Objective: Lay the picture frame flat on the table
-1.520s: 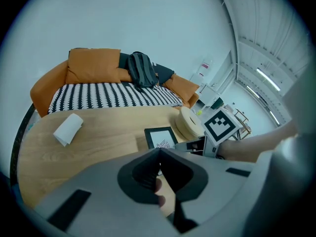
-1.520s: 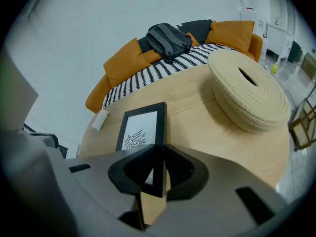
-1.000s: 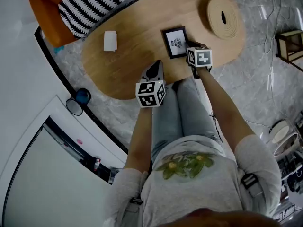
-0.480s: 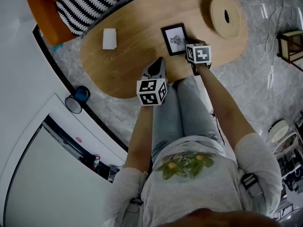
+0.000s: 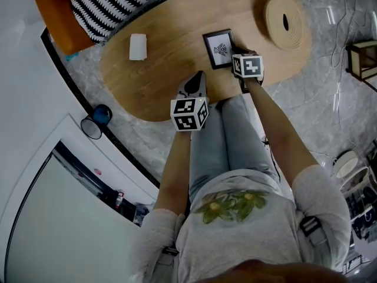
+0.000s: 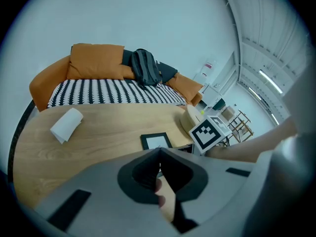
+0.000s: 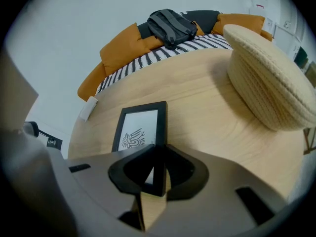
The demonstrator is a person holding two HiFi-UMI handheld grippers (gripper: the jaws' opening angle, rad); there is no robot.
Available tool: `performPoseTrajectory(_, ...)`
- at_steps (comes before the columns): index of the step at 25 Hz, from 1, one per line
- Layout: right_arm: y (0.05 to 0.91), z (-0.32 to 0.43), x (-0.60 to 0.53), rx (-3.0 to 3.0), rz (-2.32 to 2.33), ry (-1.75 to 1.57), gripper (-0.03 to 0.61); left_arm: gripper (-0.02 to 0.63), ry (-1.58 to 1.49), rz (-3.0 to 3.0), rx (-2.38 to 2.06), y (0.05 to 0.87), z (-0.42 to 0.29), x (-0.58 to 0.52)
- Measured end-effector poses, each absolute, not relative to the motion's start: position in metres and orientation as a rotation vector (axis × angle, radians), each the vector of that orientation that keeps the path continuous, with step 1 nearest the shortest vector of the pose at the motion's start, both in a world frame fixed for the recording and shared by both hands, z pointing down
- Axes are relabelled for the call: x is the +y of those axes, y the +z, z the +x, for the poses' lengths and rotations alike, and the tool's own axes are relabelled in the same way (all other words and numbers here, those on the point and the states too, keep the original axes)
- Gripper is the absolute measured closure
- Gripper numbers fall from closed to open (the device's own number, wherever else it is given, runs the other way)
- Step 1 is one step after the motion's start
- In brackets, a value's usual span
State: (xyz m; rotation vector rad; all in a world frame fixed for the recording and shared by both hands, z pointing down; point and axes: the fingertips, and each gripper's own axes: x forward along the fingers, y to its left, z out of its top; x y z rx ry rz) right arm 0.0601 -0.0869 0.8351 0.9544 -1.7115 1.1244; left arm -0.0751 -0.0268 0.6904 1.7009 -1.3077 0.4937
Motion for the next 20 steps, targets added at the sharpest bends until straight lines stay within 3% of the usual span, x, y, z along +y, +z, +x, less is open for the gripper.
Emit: performPoseTrajectory(20, 0.805, 0.050, -0.094, -1.752, 0.967, 1.103, 0.483, 0.598, 0.461, 1.716, -1.290, 0.676, -0.072, -0.041)
